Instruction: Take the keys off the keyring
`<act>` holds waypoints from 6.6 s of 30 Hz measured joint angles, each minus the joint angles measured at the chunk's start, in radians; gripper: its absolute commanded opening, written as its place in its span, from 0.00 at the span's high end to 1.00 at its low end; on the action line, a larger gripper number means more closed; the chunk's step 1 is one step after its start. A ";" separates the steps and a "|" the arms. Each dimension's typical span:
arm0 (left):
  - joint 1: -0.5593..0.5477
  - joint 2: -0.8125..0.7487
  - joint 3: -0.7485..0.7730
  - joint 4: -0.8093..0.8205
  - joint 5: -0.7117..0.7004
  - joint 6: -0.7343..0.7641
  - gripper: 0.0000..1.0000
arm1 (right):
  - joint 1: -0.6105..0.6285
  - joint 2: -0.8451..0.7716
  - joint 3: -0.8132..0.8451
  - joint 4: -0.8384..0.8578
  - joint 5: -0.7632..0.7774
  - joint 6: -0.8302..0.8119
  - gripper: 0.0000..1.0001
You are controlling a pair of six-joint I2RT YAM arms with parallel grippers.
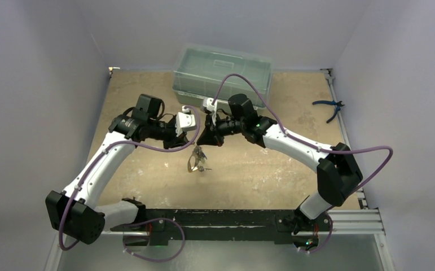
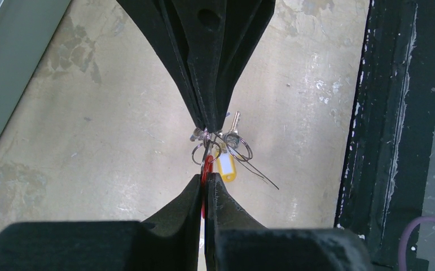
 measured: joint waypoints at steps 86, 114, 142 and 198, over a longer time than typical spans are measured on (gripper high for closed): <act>0.002 -0.161 0.013 0.135 -0.008 0.270 1.00 | -0.103 -0.048 0.026 0.031 -0.184 0.117 0.50; -0.005 -0.065 0.105 0.134 -0.051 0.063 1.00 | -0.070 -0.019 0.149 0.003 -0.094 0.205 0.49; -0.007 -0.048 0.138 0.123 -0.050 0.013 1.00 | -0.059 0.040 0.169 0.028 -0.106 0.156 1.00; -0.021 -0.100 0.065 0.027 0.115 0.202 1.00 | -0.072 -0.017 0.132 -0.165 -0.473 -0.096 1.00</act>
